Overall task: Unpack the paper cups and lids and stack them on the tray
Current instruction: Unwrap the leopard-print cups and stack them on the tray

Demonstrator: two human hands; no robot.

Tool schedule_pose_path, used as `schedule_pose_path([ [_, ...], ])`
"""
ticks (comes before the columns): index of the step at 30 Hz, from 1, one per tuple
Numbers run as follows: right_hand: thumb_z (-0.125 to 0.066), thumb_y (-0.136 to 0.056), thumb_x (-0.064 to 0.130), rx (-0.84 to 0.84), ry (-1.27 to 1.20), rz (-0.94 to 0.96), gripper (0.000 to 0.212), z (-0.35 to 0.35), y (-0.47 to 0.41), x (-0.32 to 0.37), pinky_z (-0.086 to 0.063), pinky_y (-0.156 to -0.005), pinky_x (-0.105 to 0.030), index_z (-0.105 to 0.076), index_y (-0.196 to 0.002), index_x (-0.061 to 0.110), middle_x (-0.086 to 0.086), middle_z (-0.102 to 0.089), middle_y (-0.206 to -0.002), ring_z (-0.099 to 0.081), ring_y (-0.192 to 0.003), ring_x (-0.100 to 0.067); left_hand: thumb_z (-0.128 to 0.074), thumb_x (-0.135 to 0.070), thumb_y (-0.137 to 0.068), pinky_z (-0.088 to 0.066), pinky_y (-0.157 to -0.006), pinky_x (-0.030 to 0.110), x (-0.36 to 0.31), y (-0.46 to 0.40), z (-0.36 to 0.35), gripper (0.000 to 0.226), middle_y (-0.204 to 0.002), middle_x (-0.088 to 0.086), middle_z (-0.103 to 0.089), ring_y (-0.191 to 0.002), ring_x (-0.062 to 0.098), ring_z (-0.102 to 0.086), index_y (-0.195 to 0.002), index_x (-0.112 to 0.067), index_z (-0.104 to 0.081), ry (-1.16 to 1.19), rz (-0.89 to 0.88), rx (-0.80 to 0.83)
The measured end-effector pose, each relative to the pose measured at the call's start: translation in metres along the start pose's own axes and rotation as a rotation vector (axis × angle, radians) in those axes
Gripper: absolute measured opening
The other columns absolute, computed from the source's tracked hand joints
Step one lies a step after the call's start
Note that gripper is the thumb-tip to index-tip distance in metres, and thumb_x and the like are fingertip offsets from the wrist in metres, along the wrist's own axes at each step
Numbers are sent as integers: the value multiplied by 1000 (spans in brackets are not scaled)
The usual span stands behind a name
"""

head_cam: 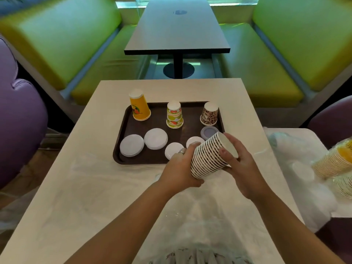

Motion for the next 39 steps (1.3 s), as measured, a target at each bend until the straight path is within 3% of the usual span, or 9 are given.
schedule_pose_path([
  [3, -63, -71, 39, -54, -79, -56, 60, -1, -4, -13, -57, -75, -29, -49, -128, 26, 0, -55, -124, -55, -113, -18, -87, -40, -58, -53, -89, 38, -3, -2, -1, 105, -126, -1, -52, -113, 15, -52, -143, -28, -27, 36, -10, -73],
  [8, -65, -78, 36, -54, -124, -138, 42, -14, -4, -33, -54, -65, -29, -53, -117, 24, -9, -57, -120, -59, -106, -19, -78, -55, -64, -53, -80, 33, -28, -5, 7, 91, -123, -1, -56, -103, 16, -57, -138, -25, -35, -43, -105, -205],
  [12, -72, -77, 38, -26, -189, -209, 57, -24, -4, -49, -54, -65, -29, -50, -125, 16, -14, -58, -120, -61, -100, -17, -75, -51, -68, -45, -74, 25, -33, -7, 11, 79, -117, 0, -60, -98, 17, -58, -133, -19, -43, -161, -114, -246],
  [15, -66, -73, 41, -27, -157, -215, 62, -24, -7, -54, -53, -64, -28, -49, -127, 16, -14, -58, -120, -61, -103, -20, -75, -52, -67, -38, -67, 20, -30, -8, 13, 73, -111, -2, -62, -92, 15, -59, -126, -18, -48, -198, -96, -276],
  [20, -64, -75, 48, -22, -91, -199, 64, -26, -11, -56, -54, -68, -31, -48, -130, 19, -12, -58, -121, -61, -109, -26, -75, -55, -66, -33, -63, 17, -22, -12, 13, 70, -106, -4, -63, -89, 11, -59, -121, -19, -50, -201, -41, -259],
  [25, -57, -76, 47, -30, -19, -185, 62, -25, -16, -57, -58, -79, -38, -48, -130, 21, -4, -59, -118, -61, -109, -20, -76, -56, -64, -34, -63, 20, -13, -18, 9, 70, -104, -5, -63, -87, 10, -58, -118, -20, -50, -190, 5, -214],
  [31, -58, -88, 35, -66, 73, -159, 50, -20, -31, -57, -52, -93, -46, -49, -133, 18, -2, -59, -122, -58, -114, -16, -76, -58, -64, -33, -60, 14, -8, -28, 11, 70, -104, -8, -62, -81, 3, -49, -119, -23, -50, -156, 18, -181],
  [36, -59, -74, 52, -12, 118, -140, 64, -21, -40, -56, -50, -95, -47, -52, -130, 23, 1, -62, -120, -59, -113, -14, -76, -55, -62, -34, -59, 9, -3, -35, 13, 65, -97, -11, -63, -79, 4, -54, -115, -25, -53, -104, 32, -171],
  [39, -59, -72, 53, 16, 93, -150, 59, -23, -45, -57, -51, -95, -45, -53, -126, 29, 3, -62, -119, -59, -113, -13, -76, -52, -63, -31, -57, 7, 1, -38, 14, 62, -92, -14, -59, -77, 4, -52, -114, -27, -53, -87, 51, -163],
])
Point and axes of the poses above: each hand's wrist, its own y-axis away from the middle knuckle, its own z-axis out of the back of the hand, x = y × z, the point moved 9 cm from there along -y, towards the middle knuckle
